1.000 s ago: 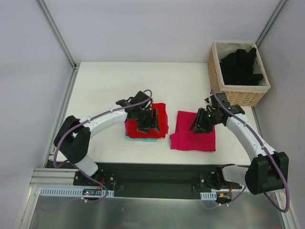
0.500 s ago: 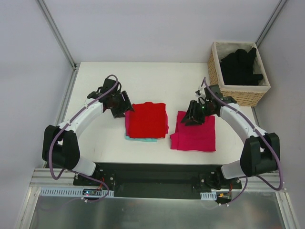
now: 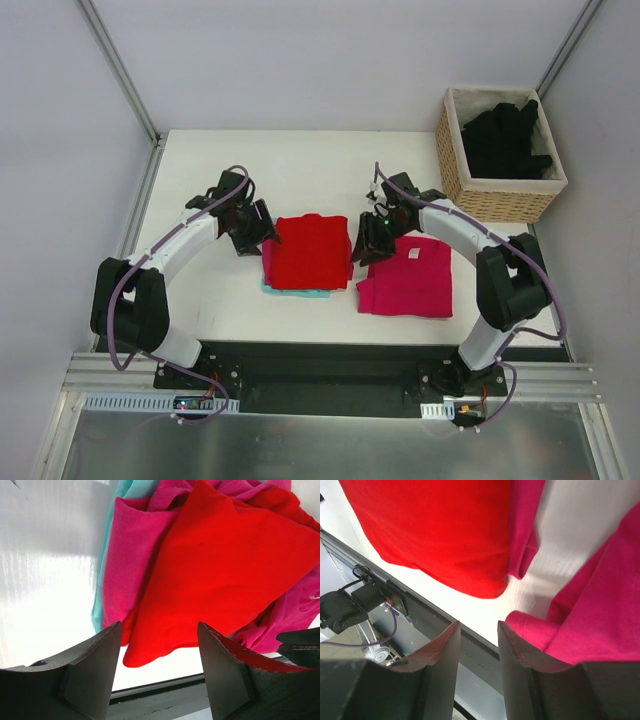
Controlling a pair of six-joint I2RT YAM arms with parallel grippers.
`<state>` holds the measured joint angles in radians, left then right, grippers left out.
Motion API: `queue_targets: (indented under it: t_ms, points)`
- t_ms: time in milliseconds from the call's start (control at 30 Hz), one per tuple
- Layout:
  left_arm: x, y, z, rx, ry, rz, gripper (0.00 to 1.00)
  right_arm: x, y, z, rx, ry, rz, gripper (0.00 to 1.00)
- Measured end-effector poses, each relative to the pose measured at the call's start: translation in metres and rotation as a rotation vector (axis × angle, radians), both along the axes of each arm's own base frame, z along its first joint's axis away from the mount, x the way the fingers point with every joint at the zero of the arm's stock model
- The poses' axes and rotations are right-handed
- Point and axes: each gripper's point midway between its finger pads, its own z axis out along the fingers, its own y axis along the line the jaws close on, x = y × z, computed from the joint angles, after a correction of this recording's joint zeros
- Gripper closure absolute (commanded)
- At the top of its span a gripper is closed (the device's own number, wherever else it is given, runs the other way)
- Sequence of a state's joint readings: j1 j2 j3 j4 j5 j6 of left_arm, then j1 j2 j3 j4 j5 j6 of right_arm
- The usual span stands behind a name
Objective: Fold and stack the t-shirts
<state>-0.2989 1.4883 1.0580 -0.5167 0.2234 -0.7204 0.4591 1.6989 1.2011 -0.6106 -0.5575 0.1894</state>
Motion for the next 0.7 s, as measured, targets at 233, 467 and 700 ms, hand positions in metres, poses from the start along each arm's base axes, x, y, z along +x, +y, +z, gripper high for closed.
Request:
queue_targets:
  t_ms: [233,467,700]
  points:
    - [-0.010,0.003,-0.012,0.009,0.036,-0.002,0.38,0.019,0.007,0.008,-0.005,-0.052,0.011,0.61]
    - [-0.013,0.005,-0.024,0.019,0.074,0.005,0.33,0.033,0.004,-0.006,-0.096,-0.061,0.027,0.59]
    - [-0.011,0.006,-0.031,0.017,0.090,0.004,0.30,0.033,-0.017,-0.034,-0.266,-0.033,0.030,0.55]
